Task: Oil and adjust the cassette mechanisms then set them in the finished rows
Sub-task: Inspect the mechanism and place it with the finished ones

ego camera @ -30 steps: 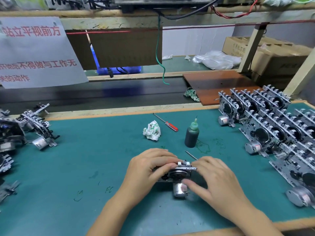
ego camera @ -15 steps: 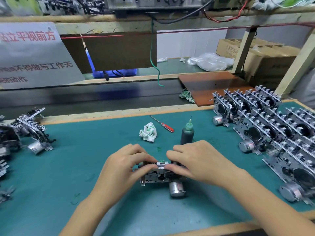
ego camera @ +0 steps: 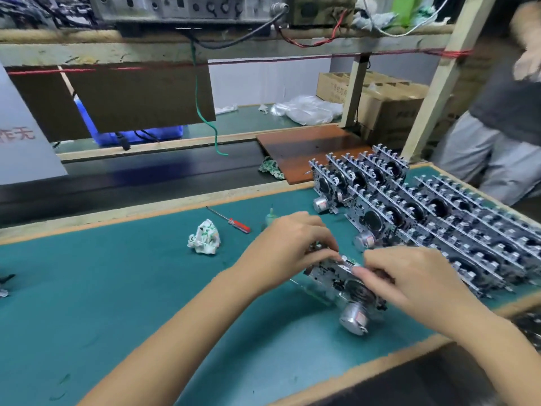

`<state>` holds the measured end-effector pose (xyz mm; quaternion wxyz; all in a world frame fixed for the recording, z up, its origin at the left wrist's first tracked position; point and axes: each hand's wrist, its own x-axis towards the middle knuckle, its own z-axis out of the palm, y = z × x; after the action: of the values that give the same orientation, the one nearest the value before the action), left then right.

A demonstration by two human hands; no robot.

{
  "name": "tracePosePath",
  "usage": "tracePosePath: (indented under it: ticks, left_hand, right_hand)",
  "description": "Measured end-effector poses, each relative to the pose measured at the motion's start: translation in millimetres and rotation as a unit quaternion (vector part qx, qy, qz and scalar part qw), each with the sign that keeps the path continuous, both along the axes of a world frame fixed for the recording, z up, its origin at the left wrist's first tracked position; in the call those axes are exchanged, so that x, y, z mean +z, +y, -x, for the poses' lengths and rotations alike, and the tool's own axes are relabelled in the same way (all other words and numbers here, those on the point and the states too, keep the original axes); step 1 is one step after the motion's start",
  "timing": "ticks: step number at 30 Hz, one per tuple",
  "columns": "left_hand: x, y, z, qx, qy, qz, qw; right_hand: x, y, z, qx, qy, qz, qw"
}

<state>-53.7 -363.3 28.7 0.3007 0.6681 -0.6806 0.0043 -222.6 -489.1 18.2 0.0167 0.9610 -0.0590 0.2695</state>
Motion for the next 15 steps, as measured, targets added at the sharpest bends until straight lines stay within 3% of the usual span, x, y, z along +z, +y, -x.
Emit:
tracePosePath:
  ticks: [8,15]
  left_hand:
    - [-1,-87,40,-0.09,-0.056,-0.038,0.994]
    - [-8,-89,38,-0.083,-0.104,-0.056,0.99]
  right_hand:
    - [-3,-24,54,-0.193,0.009,-0.05,0.98]
    - [7,-16,49,-0.298,0.095,0.018,0.95]
